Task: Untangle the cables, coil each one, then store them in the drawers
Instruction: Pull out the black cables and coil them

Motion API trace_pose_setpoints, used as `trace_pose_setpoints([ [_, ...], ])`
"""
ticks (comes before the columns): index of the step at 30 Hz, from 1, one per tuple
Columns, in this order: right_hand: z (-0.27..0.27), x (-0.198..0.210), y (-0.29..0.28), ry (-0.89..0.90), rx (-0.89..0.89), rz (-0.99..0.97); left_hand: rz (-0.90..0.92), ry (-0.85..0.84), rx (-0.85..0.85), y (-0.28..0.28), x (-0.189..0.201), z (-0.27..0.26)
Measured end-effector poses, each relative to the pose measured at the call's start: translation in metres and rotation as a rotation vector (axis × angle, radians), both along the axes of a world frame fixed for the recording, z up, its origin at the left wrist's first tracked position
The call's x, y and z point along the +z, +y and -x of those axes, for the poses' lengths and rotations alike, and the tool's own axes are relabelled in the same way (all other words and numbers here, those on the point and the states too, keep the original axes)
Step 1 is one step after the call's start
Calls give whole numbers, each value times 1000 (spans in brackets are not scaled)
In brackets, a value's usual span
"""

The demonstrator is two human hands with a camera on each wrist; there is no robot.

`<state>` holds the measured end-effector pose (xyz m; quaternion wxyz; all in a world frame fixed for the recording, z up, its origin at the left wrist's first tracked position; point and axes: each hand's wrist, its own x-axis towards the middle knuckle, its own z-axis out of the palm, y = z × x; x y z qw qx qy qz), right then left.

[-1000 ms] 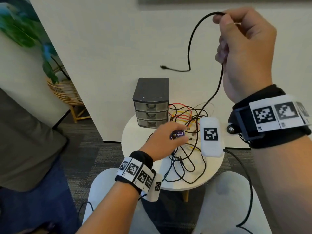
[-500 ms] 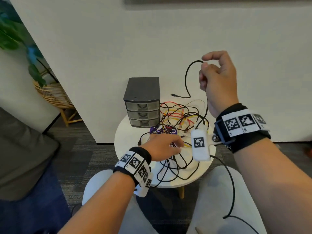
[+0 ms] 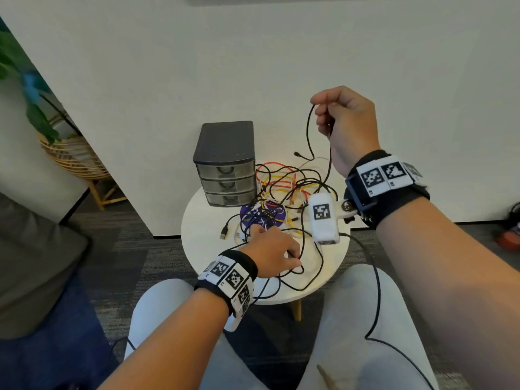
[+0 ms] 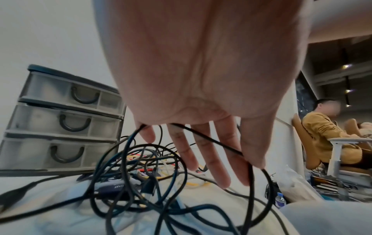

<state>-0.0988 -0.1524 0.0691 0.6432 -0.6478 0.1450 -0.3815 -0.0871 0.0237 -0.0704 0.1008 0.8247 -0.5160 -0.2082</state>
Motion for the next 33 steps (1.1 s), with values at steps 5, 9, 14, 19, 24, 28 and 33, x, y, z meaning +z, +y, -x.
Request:
trace_pose_setpoints([
  [5, 14, -19, -7, 327, 133, 428, 199, 84, 119, 14, 17, -19],
  [9, 26, -39, 1, 653, 477, 731, 367, 152, 220, 23, 33, -38],
  [14, 27, -59, 16, 725, 601, 1020, 434, 173, 255, 29, 51, -50],
  [19, 22, -42, 17, 613, 586, 964, 488, 195, 250, 39, 48, -53],
  [24, 21, 0, 30, 335, 406, 803, 449, 220, 289, 48, 32, -61],
  [28, 27, 37, 46, 37, 208, 666, 427, 216, 311, 52, 24, -64],
  [33, 29, 73, 36, -206, -20, 380, 401, 217, 307, 56, 19, -63],
])
